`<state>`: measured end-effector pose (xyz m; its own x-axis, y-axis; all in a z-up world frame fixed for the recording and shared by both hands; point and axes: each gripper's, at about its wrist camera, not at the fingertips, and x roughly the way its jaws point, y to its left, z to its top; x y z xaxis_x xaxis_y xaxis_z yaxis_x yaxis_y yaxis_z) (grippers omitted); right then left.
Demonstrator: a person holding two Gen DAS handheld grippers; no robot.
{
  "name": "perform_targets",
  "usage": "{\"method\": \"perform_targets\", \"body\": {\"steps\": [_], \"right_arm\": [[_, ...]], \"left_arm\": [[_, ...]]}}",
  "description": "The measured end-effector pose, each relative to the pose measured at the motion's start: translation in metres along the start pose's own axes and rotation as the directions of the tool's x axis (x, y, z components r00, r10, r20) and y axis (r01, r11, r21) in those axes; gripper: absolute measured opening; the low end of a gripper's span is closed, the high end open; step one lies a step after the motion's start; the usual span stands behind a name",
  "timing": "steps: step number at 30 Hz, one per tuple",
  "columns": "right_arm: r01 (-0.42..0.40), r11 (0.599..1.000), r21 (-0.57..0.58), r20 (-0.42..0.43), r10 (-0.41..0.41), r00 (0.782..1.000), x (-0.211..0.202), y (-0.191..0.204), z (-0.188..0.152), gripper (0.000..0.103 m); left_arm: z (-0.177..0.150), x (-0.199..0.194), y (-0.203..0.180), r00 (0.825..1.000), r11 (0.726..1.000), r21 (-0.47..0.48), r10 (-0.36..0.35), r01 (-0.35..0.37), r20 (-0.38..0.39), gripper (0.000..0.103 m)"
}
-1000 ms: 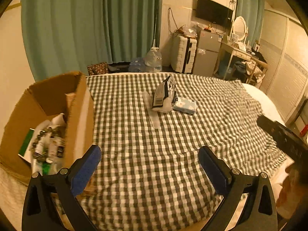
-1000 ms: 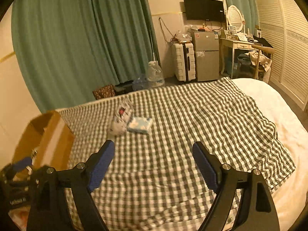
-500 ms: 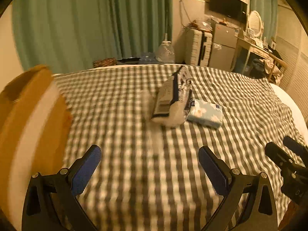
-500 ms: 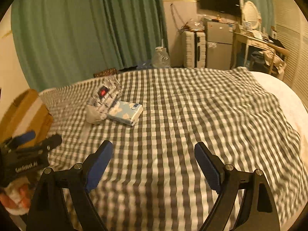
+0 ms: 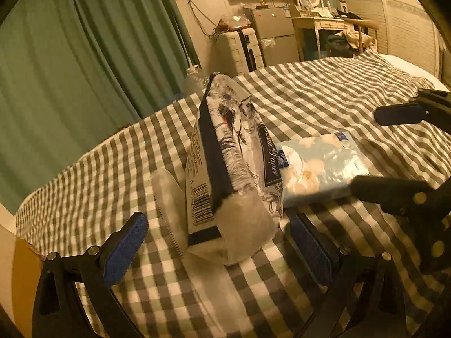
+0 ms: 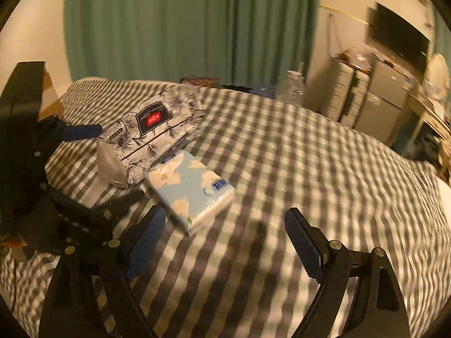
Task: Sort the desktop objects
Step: 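Move both tools back toward the snack bag and tissue pack, then grasp the black-and-white snack bag with the left tool while the right tool grasps the tissue pack, then carry the snack bag and tissue pack over the cardboard box with both tools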
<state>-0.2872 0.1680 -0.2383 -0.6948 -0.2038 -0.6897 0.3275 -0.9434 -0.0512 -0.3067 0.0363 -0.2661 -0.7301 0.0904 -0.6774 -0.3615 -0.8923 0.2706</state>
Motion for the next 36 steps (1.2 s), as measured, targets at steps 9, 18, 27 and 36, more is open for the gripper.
{"method": "perform_targets", "body": {"steps": [9,18,27,36], "right_arm": [[-0.105,0.994,-0.03,-0.026,0.105,0.994,0.033,0.011,0.021,0.087],[-0.151,0.986,0.066,-0.069,0.156,0.985,0.029,-0.005,0.013,0.063],[-0.067,0.994,0.088,-0.075,0.074,0.994,0.007,-0.002,0.001,0.051],[-0.036,0.984,0.177,-0.094,0.053,0.994,-0.007,-0.009,-0.007,0.04]], "left_arm": [[-0.002,0.007,0.027,0.998,0.991,-0.12,-0.064,0.06,-0.027,0.102],[0.001,0.0,0.02,0.996,0.992,-0.083,-0.095,0.094,0.0,0.067],[0.008,-0.003,0.014,0.996,0.995,-0.051,-0.086,0.087,0.031,0.038],[0.012,-0.011,0.029,0.995,0.987,-0.13,-0.086,0.092,0.054,0.035]]}}
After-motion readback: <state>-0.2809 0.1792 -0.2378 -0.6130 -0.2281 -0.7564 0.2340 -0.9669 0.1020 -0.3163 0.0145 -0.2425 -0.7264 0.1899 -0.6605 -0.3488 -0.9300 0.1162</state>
